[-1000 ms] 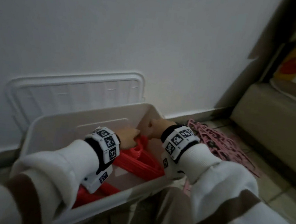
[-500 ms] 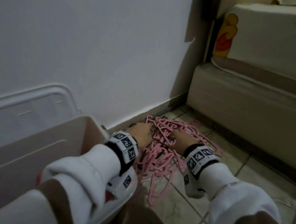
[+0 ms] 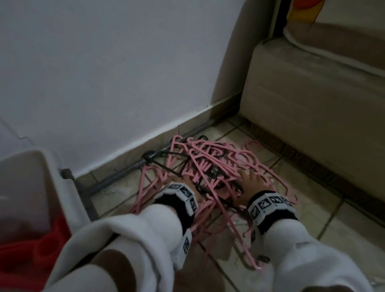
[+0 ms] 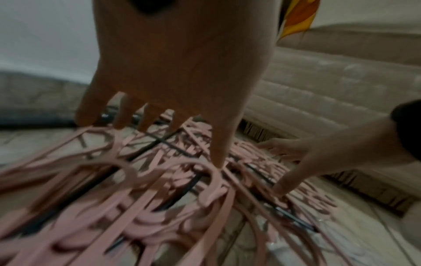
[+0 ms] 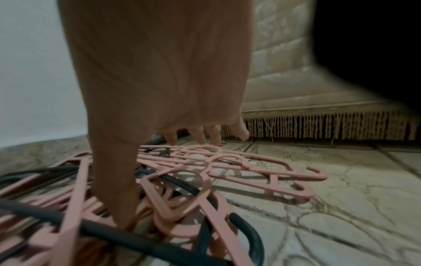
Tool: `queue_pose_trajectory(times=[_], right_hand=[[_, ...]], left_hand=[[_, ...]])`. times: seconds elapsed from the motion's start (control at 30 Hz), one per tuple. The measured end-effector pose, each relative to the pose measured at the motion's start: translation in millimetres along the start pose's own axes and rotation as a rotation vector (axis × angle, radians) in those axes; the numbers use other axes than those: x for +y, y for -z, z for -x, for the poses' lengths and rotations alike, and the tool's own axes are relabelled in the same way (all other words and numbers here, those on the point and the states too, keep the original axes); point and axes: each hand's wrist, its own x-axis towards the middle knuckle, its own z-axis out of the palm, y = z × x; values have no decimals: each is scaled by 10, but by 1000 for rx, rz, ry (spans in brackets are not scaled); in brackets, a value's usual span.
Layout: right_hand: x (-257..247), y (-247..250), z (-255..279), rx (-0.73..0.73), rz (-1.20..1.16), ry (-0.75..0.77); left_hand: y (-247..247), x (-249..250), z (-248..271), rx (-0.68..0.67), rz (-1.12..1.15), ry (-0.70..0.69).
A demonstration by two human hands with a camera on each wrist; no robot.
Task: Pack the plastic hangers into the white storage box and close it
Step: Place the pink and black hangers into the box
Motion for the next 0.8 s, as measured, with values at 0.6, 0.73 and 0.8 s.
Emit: queue_pose_trajectory(times=[0.6,0.73,0.8], right_hand=[[434,-499,358,-45,239,24],[618,-581,624,-64,368,24],[664,-423,707,-43,391,31]], left_hand=[[-494,-194,-43,-109,-110,-33],[-666,-85,137,-201,-266,-113],[-705,6,212,-194,-300,-171]])
